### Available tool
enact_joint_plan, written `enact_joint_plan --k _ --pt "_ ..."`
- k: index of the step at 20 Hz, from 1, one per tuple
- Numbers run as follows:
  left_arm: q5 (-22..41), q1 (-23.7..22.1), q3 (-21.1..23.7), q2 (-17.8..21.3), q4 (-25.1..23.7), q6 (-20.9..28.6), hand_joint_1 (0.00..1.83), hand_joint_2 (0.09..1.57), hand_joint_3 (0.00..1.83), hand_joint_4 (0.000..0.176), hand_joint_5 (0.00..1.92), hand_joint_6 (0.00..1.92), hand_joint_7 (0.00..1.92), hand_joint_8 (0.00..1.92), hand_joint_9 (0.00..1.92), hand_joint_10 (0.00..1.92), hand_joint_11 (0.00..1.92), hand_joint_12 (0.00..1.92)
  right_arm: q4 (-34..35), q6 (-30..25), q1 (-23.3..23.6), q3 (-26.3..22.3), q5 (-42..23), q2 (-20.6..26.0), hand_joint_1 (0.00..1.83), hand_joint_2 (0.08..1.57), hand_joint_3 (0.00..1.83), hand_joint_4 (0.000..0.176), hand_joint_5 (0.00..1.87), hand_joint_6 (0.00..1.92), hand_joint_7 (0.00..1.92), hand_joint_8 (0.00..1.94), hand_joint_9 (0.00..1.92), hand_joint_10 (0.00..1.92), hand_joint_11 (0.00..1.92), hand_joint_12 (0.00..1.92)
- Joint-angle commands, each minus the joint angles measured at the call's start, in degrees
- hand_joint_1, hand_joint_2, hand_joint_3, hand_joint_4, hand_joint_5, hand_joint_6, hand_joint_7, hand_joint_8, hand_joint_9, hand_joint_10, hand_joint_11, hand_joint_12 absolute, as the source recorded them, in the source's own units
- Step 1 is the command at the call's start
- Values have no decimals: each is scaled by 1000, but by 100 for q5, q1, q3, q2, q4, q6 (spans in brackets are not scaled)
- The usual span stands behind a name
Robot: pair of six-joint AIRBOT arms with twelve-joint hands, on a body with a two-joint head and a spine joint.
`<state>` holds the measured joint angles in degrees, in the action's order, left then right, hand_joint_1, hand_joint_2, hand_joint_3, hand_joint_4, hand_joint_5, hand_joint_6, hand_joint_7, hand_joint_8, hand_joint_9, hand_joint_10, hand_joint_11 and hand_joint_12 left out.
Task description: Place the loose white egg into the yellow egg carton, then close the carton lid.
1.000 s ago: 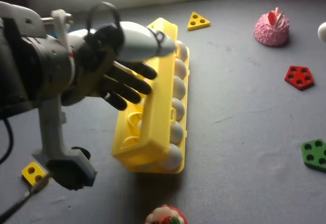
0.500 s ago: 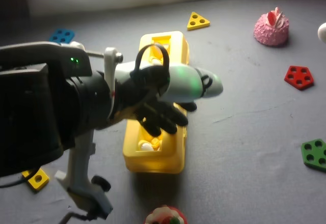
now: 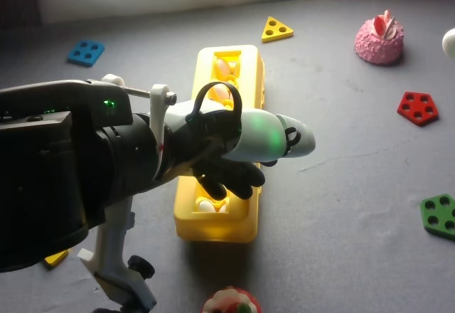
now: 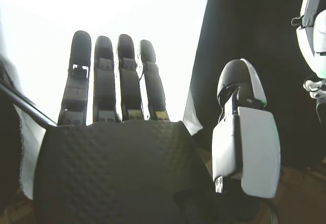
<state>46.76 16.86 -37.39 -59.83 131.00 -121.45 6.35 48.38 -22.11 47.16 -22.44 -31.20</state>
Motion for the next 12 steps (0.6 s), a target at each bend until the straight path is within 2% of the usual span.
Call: enact_joint_plan --k 1,3,4,6,7,8,9,10,11,12 --pt "-119 -91 -41 10 -220 -70 166 1259 5 23 458 0 660 0 612 272 248 1213 25 4 32 -1 -713 26 232 1146 4 0 325 4 321 0 268 32 0 914" --pt "-67 -244 -127 6 -220 -409 159 1260 4 28 443 0 654 0 608 273 249 1215 25 5 31 -1 -715 26 226 1149 5 0 322 2 318 0 264 30 0 900" --pt "-66 -411 -266 6 -220 -838 158 1261 3 28 442 0 654 0 607 275 248 1216 25 7 31 -2 -717 25 226 1150 5 0 322 2 318 0 264 30 0 898" --pt "-83 -513 -361 13 -220 -1139 158 1261 3 28 442 0 654 0 607 275 248 1216 25 9 30 -2 -718 26 226 1150 5 0 322 2 318 0 264 30 0 898" --pt "-124 -598 -443 19 -222 -1372 82 1265 2 13 502 15 723 23 642 309 257 1261 25 9 29 -2 -719 26 242 1144 2 0 325 3 321 1 259 28 0 861" --pt "-176 -694 -540 26 -222 -1638 80 1273 2 32 333 2 707 12 626 314 185 1317 25 9 29 -2 -723 26 256 1142 1 0 336 8 329 4 254 25 0 859" --pt "-204 -779 -620 31 -223 -1855 105 1260 0 40 324 8 679 1 621 326 208 1329 25 9 28 -2 -723 26 289 1136 0 0 351 13 340 5 264 30 0 891" --pt "-293 -898 -755 42 -240 -2287 113 1256 0 41 332 9 673 0 620 331 219 1328 25 10 26 -2 -724 26 297 1134 0 0 355 15 343 6 267 31 0 900" --pt "-380 -993 -878 56 -240 -2688 136 1255 0 0 508 55 732 17 670 356 313 1277 25 10 26 -2 -725 26 279 1133 0 0 352 13 347 5 274 34 0 959" --pt "-502 -1066 -1004 77 -240 -3076 144 1253 0 0 555 45 747 15 680 363 341 1248 25 11 26 -2 -725 26 275 1133 0 0 352 12 348 5 275 35 0 972"
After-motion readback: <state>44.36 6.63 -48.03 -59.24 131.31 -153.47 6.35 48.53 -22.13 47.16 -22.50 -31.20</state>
